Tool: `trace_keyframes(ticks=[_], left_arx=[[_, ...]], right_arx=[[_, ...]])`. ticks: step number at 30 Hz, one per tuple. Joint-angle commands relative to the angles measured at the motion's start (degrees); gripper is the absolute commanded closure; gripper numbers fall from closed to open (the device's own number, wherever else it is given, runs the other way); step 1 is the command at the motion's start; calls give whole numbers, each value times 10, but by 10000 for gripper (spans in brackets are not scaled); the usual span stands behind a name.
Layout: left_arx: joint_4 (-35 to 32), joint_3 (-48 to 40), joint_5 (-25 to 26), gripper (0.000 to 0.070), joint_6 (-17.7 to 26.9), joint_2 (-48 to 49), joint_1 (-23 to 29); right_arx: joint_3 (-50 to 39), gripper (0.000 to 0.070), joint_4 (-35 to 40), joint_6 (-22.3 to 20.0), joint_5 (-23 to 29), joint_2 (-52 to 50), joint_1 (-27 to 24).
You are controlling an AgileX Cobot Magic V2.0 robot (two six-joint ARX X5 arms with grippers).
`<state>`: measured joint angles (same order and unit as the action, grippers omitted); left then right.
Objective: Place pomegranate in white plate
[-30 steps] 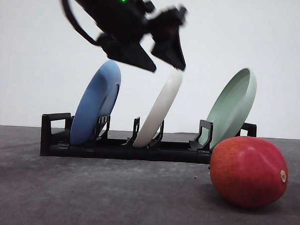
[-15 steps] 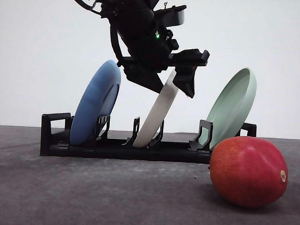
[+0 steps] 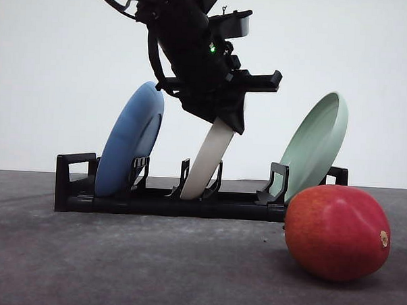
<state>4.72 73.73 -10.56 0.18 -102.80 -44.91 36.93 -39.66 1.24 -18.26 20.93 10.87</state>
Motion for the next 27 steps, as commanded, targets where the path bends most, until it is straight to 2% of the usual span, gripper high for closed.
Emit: trace_keyframes(ticks=[1,10,19,27], left_arx=[[13,18,4,687,1,-9,-5],[79,63,4,687,-51,-5,-5],[115,111,5,687,-59,4,-5],[121,115,5,687,-86,55,-5]], right_arx=[[10,347,6,-2,2,1,2],[10,347,6,-2,2,1,2],[10,347,6,-2,2,1,2],[10,347,6,-2,2,1,2]])
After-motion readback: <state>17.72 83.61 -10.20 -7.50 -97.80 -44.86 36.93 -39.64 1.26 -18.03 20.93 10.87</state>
